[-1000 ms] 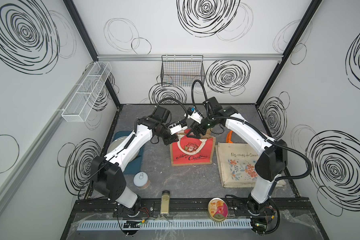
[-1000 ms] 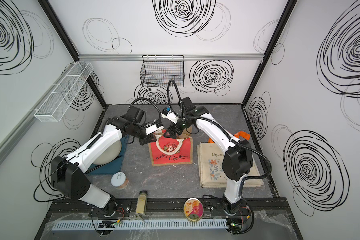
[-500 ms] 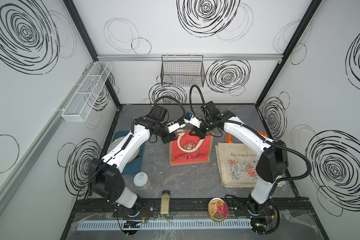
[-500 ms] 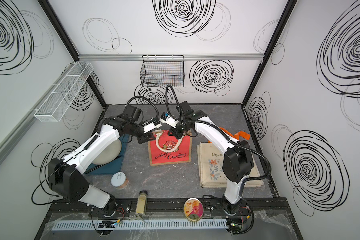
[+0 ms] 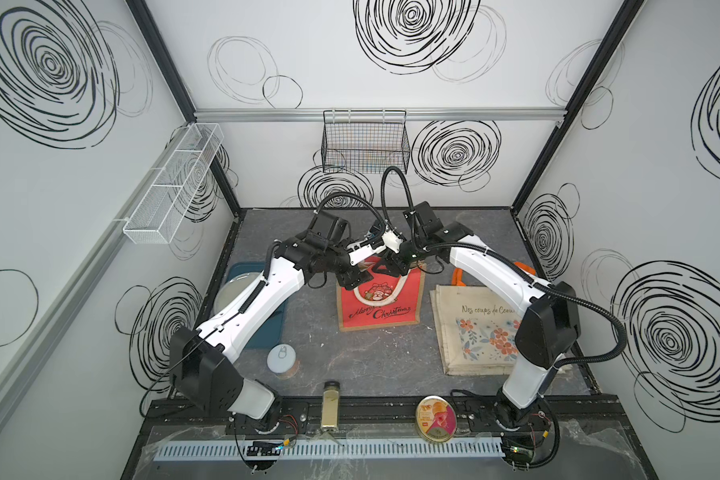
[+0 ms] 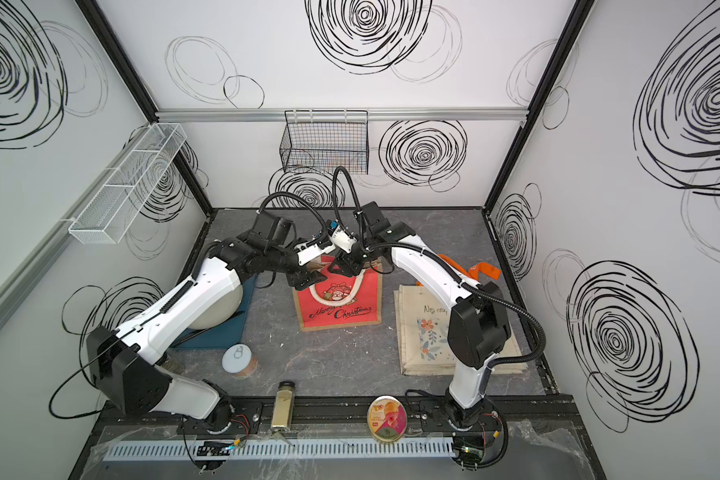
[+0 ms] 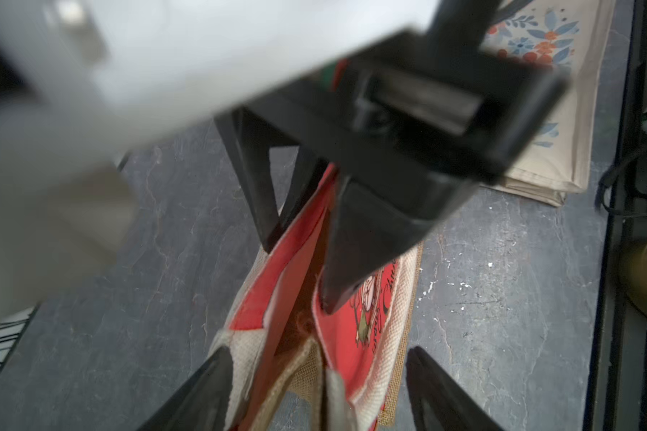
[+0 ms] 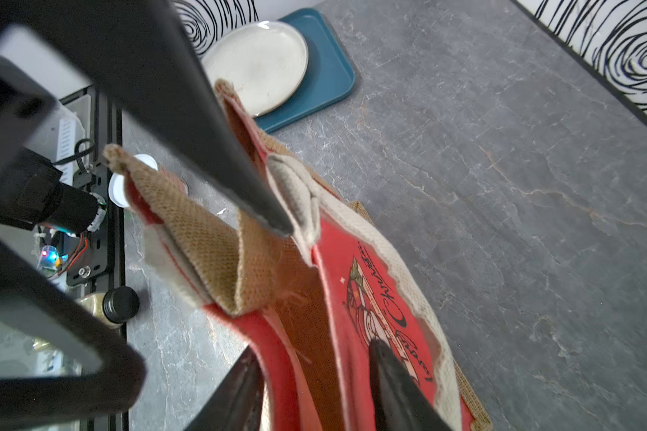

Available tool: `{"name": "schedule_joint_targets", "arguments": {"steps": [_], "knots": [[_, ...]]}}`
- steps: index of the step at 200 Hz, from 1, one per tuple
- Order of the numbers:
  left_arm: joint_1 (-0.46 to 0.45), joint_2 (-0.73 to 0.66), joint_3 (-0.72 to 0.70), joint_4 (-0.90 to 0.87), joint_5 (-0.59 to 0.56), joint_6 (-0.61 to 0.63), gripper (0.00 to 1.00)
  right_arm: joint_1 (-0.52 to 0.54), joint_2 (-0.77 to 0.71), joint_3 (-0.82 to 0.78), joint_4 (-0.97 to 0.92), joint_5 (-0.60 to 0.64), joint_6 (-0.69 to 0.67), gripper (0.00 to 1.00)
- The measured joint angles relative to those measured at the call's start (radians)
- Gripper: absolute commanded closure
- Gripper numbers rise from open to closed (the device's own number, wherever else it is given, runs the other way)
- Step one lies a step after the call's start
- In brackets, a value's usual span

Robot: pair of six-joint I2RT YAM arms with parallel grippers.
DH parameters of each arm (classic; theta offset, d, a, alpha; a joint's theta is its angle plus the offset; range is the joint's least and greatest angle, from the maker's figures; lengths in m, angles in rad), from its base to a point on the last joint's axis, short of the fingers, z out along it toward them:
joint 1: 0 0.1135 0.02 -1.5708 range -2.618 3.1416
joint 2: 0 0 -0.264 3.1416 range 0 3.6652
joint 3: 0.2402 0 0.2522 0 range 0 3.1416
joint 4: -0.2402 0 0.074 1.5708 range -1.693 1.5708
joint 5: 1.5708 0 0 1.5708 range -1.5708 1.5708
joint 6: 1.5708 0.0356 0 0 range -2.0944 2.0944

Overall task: Put away the canvas bag
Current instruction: Press the canvas bag at the center of the board.

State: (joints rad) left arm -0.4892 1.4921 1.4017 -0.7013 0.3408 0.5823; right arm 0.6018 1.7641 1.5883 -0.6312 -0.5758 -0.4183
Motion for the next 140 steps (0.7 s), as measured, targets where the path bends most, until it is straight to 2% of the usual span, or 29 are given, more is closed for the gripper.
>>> {"name": "schedule_joint_targets", "arguments": {"steps": [24,44,59,100,127,140], "knots": [[-0.02,0.026,0.001,-0.001,-0.032,0.006,0.27,-0.012,-0.036,-0.053,0.056,-0.026,0.027,0.49],[-0.038,0.062,0.018,-0.01,-0.039,0.016,0.41,-0.022,-0.066,-0.094,0.113,-0.045,0.054,0.46],[-0.04,0.088,0.04,-0.014,-0.042,0.021,0.53,-0.031,-0.091,-0.125,0.14,-0.048,0.066,0.39],[-0.04,0.119,0.07,-0.062,-0.047,0.037,0.52,-0.057,-0.195,-0.211,0.247,-0.028,0.134,0.22],[-0.039,0.118,0.069,-0.065,-0.047,0.047,0.53,-0.068,-0.319,-0.308,0.349,0.01,0.192,0.05],[-0.038,0.118,0.069,-0.071,-0.047,0.05,0.53,-0.074,-0.375,-0.347,0.391,0.034,0.219,0.04]]}}
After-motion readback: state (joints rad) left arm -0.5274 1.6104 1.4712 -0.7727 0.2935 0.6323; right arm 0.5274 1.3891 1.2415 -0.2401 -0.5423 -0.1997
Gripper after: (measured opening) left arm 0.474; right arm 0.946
